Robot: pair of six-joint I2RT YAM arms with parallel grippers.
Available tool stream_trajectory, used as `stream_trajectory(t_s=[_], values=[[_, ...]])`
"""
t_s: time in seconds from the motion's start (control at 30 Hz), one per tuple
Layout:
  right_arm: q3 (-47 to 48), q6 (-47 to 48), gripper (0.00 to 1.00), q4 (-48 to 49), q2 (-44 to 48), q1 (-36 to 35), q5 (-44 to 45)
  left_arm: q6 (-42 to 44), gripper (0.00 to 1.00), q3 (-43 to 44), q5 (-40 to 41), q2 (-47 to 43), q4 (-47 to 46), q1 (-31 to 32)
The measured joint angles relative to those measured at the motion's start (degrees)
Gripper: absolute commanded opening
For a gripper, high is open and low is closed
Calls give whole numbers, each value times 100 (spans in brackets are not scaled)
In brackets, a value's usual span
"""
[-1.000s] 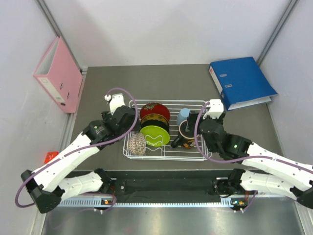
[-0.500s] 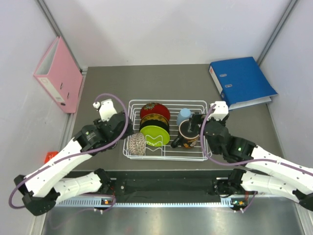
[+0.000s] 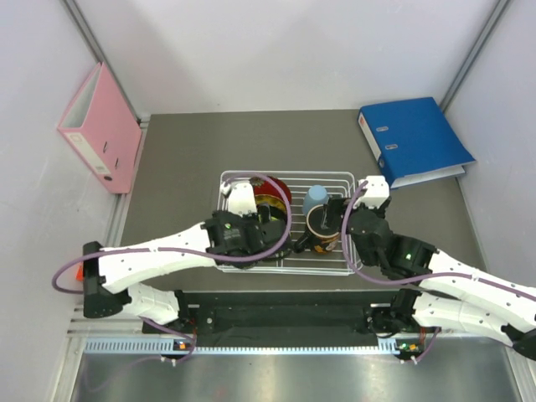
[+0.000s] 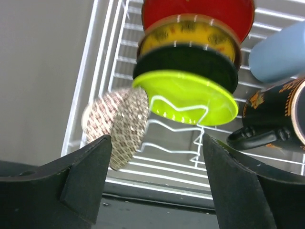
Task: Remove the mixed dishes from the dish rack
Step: Pick up the bowl from the dish rack.
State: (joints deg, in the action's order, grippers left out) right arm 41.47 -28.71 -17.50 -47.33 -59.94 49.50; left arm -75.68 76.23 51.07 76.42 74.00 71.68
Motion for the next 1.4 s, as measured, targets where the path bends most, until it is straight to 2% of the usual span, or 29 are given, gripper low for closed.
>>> stream_trajectory(t_s=[0.17, 0.3, 0.53, 0.73, 1.4], values=[[-140, -28, 100, -42, 46, -2, -4, -1082, 74, -629, -66, 94, 122, 258], [-229, -48, 100, -103, 170, -2, -2, -1561, 74, -953, -70, -31, 155, 264], [-323, -105, 100, -98, 249, -2, -24, -1788, 68, -1231, -37, -688, 205, 269], [-328, -153, 100, -105, 216, -2, -87, -1790, 51, -1731, 26, -835, 223, 269], [-361, -197, 100, -76, -9, -2, -203, -1296, 57, -2214, 319, -1071, 153, 293]])
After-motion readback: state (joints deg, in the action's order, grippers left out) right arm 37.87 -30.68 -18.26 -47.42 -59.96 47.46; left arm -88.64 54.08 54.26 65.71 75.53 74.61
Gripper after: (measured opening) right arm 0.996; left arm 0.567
